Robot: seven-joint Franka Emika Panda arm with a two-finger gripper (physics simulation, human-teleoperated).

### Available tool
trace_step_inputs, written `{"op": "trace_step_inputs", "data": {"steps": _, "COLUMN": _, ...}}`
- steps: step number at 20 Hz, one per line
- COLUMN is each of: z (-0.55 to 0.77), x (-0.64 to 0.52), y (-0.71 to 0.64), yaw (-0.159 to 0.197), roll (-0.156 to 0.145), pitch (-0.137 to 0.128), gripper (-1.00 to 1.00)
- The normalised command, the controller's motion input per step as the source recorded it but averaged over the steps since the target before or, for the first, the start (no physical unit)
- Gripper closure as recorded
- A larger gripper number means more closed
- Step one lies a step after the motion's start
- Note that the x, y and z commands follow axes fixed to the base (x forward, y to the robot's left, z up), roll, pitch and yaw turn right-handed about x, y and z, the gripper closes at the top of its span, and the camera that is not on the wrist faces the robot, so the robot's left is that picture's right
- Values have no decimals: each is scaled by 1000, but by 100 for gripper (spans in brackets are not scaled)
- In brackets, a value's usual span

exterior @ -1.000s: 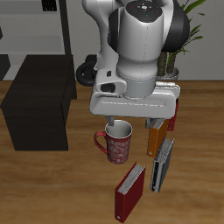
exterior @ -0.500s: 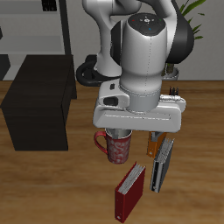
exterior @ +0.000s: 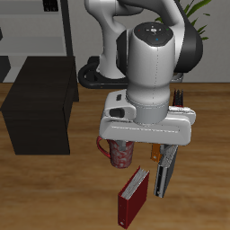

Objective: Place the right red book upright on top of the shelf

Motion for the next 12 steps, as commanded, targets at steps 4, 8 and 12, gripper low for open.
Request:
{"op": "trace_step_inputs", "data": {"steps": 4, "z": -236, "x": 104, "y": 82, "yaw": -20, "roll": 5, "pitch": 0, "gripper": -100}}
{"op": "trace_step_inputs", "data": {"steps": 8, "z": -239, "x": 84, "y": -47, "yaw": -38, "roll": -19, "pitch": -1, "gripper": -100}}
{"op": "trace_step_inputs", "data": {"steps": 12, "z": -152, "x": 35, "y": 1, "yaw": -2, "roll": 0, "pitch": 6, "gripper": -100}}
